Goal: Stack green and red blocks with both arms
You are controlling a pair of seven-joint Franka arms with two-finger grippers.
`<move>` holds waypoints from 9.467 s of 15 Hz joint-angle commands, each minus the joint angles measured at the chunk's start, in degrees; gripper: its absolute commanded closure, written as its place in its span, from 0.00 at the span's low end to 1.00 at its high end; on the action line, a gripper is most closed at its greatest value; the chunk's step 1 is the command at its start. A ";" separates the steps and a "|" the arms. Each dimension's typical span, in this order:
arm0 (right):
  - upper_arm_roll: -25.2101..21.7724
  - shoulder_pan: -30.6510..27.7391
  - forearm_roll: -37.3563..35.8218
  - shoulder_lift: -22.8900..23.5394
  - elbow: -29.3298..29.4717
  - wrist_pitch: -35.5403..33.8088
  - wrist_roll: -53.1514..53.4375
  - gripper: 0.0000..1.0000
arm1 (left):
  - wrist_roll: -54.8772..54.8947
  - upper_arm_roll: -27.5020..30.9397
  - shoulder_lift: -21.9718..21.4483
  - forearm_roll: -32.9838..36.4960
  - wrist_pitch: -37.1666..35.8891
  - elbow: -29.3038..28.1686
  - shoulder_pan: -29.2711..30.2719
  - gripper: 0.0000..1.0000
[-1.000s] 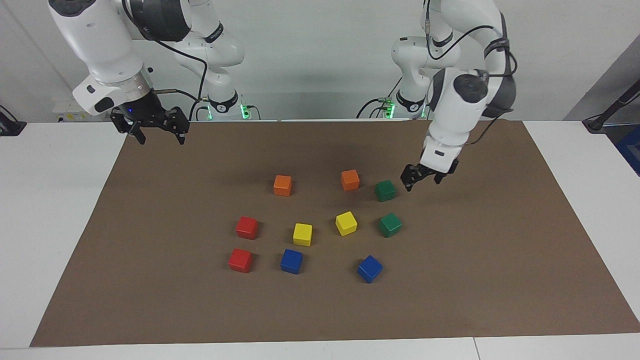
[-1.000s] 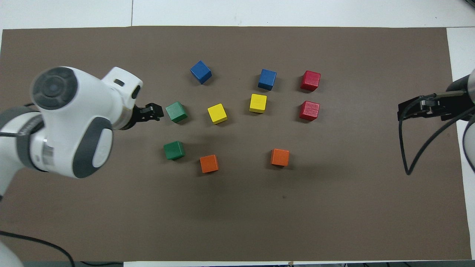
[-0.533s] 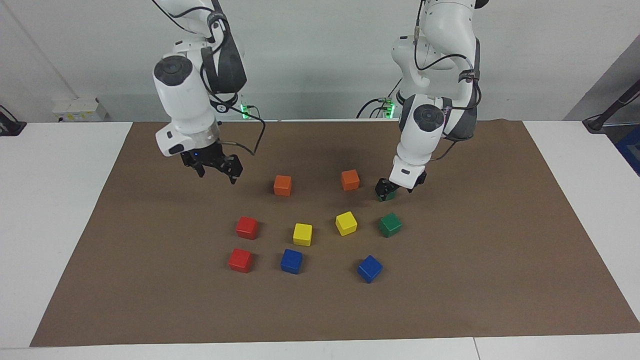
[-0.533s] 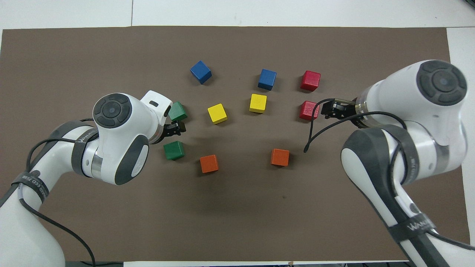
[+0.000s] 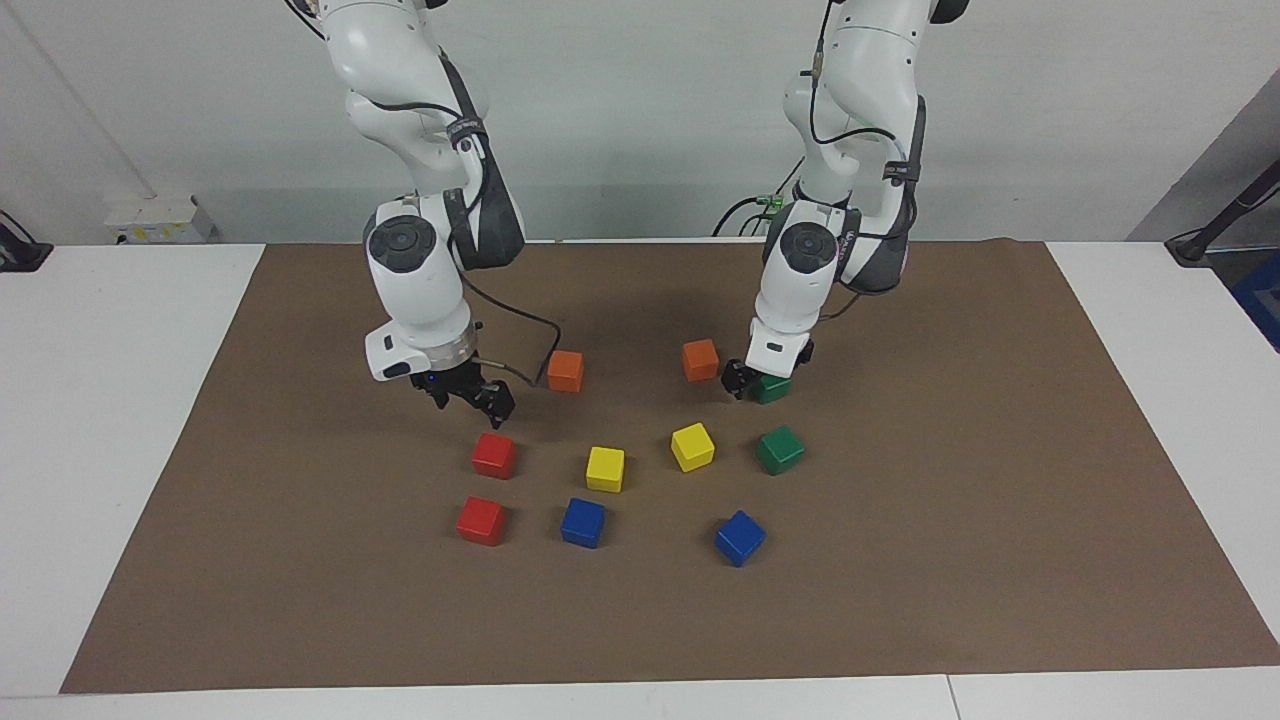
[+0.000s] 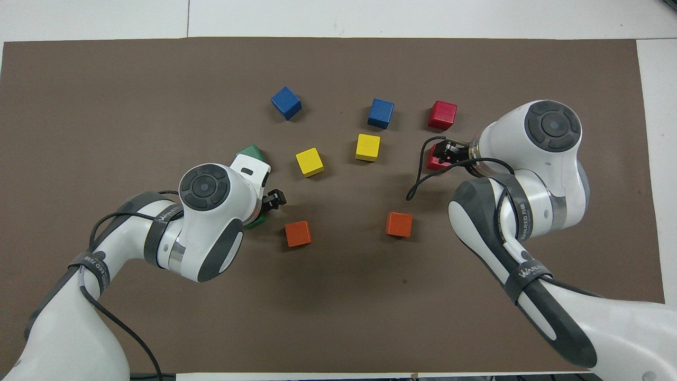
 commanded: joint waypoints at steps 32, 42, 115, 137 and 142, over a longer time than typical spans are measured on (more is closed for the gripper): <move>-0.34 -13.71 0.91 -2.35 -7.83 4.73 -36.74 1.00 | 15.89 1.19 8.56 1.00 -18.71 27.72 14.42 0.00; -0.25 -19.00 0.99 0.81 -8.63 11.43 -44.77 1.00 | -8.85 1.20 12.16 1.97 -5.00 22.98 5.51 0.00; -0.25 -19.27 3.35 -3.58 -4.06 4.75 -44.59 1.00 | 48.27 1.37 -11.64 1.09 -43.59 26.06 24.67 0.00; -0.17 -17.34 2.58 -8.05 8.58 -16.56 -45.21 0.00 | 42.30 1.37 -13.84 0.56 -39.98 23.59 21.50 0.00; -0.08 -17.16 2.32 -15.08 14.48 -35.12 -45.39 0.00 | 42.82 1.37 -13.93 0.48 -39.10 23.15 22.38 0.00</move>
